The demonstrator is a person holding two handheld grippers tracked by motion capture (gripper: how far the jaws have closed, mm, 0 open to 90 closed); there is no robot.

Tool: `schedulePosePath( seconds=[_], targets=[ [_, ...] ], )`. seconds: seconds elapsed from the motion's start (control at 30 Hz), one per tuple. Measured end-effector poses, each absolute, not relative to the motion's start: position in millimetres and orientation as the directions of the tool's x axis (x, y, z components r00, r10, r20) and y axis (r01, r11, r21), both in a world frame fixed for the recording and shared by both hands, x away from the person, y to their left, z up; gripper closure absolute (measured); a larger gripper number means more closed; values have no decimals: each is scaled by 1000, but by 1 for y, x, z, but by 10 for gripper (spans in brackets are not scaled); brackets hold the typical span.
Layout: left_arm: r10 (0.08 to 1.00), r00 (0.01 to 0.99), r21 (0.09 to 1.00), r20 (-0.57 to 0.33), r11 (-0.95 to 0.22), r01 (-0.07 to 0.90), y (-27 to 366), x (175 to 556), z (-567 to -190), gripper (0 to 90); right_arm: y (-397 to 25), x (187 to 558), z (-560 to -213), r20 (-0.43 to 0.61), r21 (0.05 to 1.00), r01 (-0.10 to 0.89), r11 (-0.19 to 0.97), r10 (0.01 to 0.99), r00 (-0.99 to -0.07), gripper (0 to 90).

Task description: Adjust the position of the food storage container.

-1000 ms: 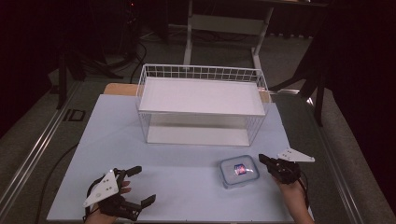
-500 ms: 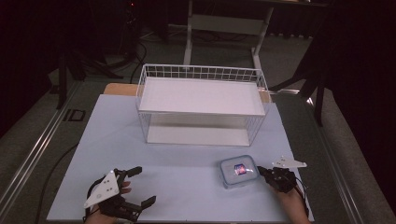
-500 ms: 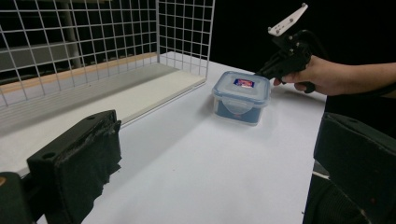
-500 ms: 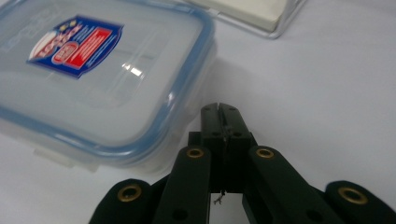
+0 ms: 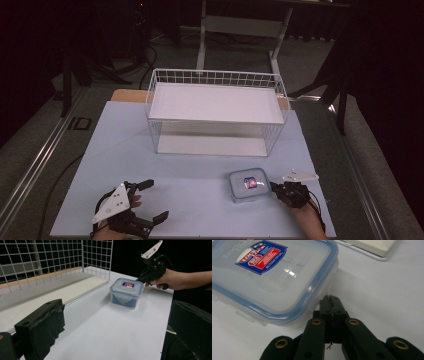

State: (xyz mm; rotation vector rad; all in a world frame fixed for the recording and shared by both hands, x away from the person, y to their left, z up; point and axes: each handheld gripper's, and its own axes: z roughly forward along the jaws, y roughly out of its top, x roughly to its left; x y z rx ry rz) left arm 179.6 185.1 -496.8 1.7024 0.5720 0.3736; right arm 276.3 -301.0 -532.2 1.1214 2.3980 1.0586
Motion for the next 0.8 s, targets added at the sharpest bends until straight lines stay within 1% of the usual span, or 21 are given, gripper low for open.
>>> schedulePosePath(
  seconds=[0.23,0.67,0.8],
  targets=[
    [563,823,976,-75,-130,177,186,181,-498,16,-282,274,-530,65,718,533,448,719,-692,900],
    [563,824,975,-67,-137,173,186,180,-497,16,-250,272,-529,101,718,524,457,677,-729,900],
    [559,827,974,-61,-147,171,185,180,-498,16,-239,271,-530,99,717,512,474,657,-747,900]
  ],
)
